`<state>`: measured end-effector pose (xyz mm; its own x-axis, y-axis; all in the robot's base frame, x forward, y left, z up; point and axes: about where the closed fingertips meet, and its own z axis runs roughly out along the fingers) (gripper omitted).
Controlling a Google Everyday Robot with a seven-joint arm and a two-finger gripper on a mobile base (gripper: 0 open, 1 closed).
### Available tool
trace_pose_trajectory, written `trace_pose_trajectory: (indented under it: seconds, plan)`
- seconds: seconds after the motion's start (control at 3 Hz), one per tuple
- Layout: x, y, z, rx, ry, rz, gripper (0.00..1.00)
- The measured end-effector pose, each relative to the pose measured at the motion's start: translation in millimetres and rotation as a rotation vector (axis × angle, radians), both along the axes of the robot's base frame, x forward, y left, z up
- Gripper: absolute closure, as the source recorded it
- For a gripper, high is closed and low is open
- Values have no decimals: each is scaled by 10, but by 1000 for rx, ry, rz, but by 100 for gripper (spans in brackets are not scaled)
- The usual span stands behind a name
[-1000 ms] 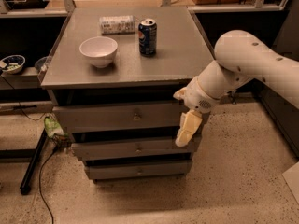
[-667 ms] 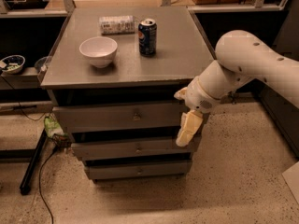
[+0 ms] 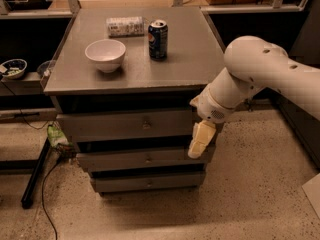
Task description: Open top drawer
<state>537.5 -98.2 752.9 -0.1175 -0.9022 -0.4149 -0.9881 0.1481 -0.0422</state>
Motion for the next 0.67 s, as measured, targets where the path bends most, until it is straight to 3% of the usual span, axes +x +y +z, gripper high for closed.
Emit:
trace_pose_trajectory:
  seconds: [0.67]
  plan:
    - [-12, -24, 10, 7, -9, -18, 0]
